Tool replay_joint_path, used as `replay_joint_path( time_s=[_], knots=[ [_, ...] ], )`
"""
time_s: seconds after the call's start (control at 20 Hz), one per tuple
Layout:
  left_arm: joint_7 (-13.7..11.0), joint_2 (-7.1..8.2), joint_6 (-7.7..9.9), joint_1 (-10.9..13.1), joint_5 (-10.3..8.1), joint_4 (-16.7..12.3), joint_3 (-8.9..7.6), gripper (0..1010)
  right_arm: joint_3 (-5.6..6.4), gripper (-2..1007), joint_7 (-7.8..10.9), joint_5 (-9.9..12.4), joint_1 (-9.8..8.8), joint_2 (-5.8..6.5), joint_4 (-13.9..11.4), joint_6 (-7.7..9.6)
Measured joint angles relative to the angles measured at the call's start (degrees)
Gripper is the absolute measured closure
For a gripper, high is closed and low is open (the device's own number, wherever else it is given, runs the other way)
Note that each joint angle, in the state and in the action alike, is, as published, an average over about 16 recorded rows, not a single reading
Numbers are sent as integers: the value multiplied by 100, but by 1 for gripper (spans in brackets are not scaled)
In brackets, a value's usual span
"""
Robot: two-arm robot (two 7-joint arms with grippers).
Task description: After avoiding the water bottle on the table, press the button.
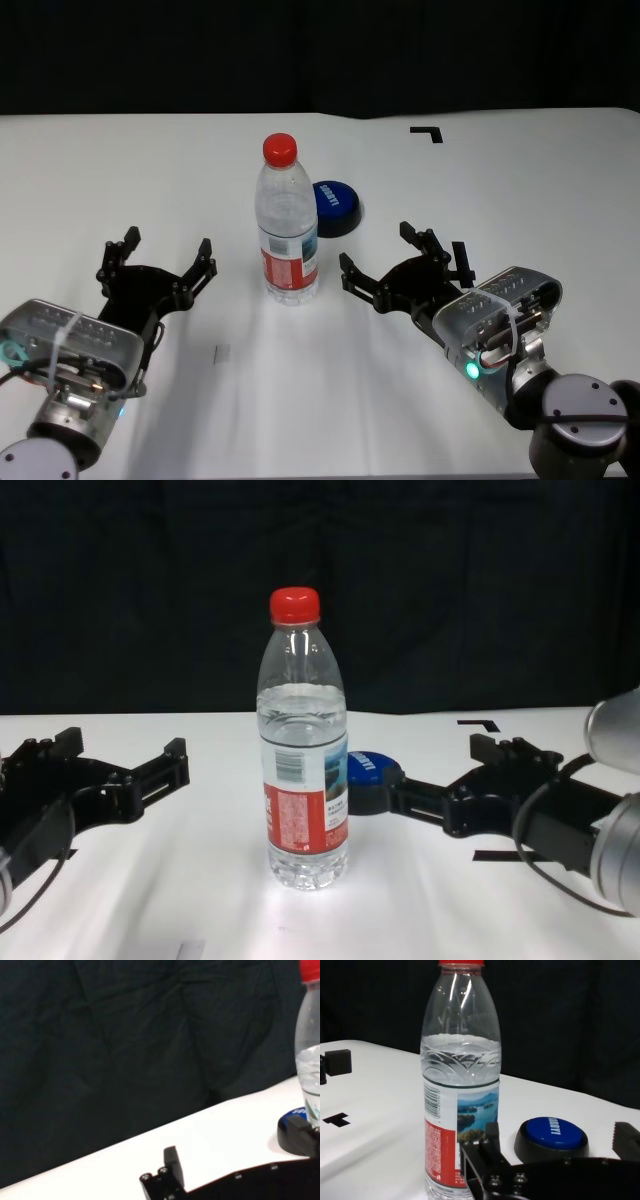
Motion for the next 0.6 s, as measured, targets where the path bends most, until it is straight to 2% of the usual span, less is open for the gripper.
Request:
replay_joint_path(
  time_s=[0.6],
  knots=[
    [0, 0, 0, 0, 0, 0, 0, 7, 0, 2, 0, 0, 0, 0, 0, 0]
  ],
)
